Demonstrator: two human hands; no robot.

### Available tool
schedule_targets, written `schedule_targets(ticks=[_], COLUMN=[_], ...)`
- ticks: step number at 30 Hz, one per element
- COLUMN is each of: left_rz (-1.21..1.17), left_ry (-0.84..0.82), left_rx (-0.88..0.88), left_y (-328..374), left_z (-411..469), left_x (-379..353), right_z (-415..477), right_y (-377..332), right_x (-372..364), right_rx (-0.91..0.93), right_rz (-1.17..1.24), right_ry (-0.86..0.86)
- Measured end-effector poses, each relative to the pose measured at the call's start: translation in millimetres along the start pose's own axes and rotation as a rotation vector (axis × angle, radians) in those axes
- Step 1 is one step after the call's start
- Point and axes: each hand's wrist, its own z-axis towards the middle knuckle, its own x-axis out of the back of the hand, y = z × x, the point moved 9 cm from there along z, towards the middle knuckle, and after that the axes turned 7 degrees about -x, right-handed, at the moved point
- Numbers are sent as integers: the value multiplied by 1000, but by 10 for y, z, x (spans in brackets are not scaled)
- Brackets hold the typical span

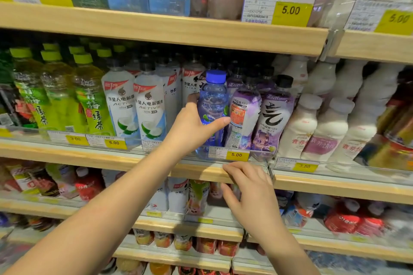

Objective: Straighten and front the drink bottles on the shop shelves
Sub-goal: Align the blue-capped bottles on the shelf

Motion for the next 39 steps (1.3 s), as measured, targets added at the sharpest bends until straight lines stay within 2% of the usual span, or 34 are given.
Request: schedule_targets(ticks=[13, 18, 23, 26, 33, 39], left_rz=[-116, -145, -333, -322, -351, -350], left_ry=[15, 94, 145, 148, 202, 184], left_rx=[-36, -157, -335, -384, -359, -286], left_y=[-4, 197, 488, 557, 479, 350], left_z=[-55, -180, -321, -412, -563, -750], left_x=[55, 183, 402, 492, 778, 1019], right_z=[-24, -23, -34, -47, 16, 109], right_y=[-7, 9, -4, -8, -108, -392], right_x=[-3, -26, -17, -17, 27, -97], right_rx=[-29, -39, -27, -8, 25, 159], right_rz=[27, 15, 13, -10, -35, 37], right_ry=[-9, -23, 46, 75, 95, 26])
